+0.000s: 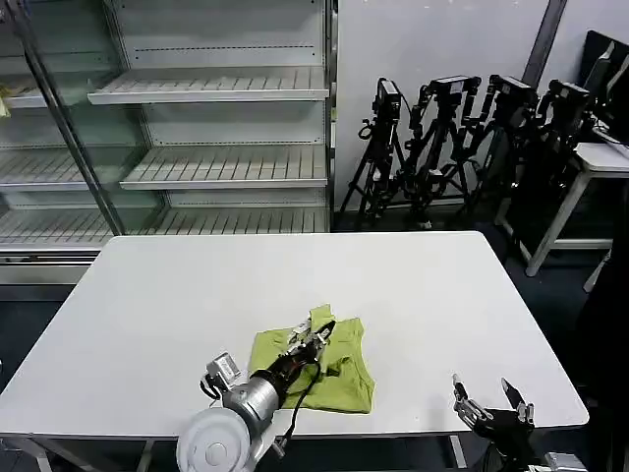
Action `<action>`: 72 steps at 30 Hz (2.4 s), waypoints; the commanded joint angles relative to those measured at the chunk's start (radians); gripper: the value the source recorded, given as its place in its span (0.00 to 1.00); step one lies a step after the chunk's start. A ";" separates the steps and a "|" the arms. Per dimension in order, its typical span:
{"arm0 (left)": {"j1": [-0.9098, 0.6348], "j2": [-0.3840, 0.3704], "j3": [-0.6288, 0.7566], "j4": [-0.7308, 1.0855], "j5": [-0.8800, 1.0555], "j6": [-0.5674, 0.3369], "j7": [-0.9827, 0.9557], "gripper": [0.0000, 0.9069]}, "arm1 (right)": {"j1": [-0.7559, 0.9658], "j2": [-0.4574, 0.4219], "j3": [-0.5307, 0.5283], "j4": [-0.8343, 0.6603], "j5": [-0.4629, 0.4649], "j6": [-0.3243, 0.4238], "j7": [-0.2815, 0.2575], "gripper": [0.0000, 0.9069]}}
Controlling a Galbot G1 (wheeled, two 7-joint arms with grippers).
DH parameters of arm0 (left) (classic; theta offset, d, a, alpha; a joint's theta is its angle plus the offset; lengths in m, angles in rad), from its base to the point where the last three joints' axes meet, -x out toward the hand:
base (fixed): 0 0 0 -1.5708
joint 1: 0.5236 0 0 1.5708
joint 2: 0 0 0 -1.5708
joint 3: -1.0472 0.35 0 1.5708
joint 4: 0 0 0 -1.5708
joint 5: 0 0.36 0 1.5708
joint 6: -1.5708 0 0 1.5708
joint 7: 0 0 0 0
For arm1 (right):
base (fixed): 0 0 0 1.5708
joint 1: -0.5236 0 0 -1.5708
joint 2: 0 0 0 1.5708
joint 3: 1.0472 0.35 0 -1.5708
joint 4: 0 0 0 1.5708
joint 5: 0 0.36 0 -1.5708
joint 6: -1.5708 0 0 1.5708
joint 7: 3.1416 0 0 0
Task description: Fold and organize the clothes.
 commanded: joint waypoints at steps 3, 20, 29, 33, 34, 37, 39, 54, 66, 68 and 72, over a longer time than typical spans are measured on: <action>0.078 0.056 -0.044 -0.130 0.045 -0.024 0.035 1.00 | 0.013 -0.003 -0.014 0.011 -0.002 -0.002 -0.004 1.00; 0.297 0.242 -0.388 -0.058 0.029 0.099 0.039 1.00 | 0.074 -0.020 -0.052 -0.044 0.004 0.010 -0.011 1.00; 0.217 0.164 -0.280 0.026 0.071 0.105 0.074 1.00 | 0.040 -0.025 -0.020 -0.022 0.009 0.009 -0.009 1.00; 0.193 0.128 -0.214 0.055 0.124 0.098 0.093 1.00 | 0.036 -0.009 -0.014 -0.021 0.000 0.009 -0.005 1.00; 0.182 0.118 -0.201 0.074 0.133 0.098 0.092 1.00 | 0.035 -0.005 -0.014 -0.016 -0.001 0.008 -0.004 1.00; 0.159 0.092 -0.169 0.086 0.134 0.098 0.091 1.00 | 0.022 0.000 -0.014 0.000 -0.007 0.006 -0.004 1.00; 0.145 0.080 -0.143 0.078 0.143 0.094 0.092 1.00 | 0.019 0.001 -0.009 0.010 -0.007 0.003 -0.001 1.00; 0.100 0.082 -0.114 0.055 0.131 0.045 0.075 0.03 | -0.019 0.046 -0.002 0.054 -0.040 -0.003 0.001 1.00; 0.114 0.079 -0.168 0.020 0.024 0.027 0.070 0.02 | -0.036 0.089 -0.016 0.075 -0.081 -0.005 0.001 1.00; 0.119 0.085 -0.185 0.000 0.016 0.016 0.078 0.02 | -0.038 0.094 -0.016 0.077 -0.082 -0.005 0.001 1.00; 0.124 0.099 -0.222 -0.030 -0.008 0.012 0.081 0.02 | -0.039 0.102 -0.018 0.077 -0.087 -0.004 0.000 1.00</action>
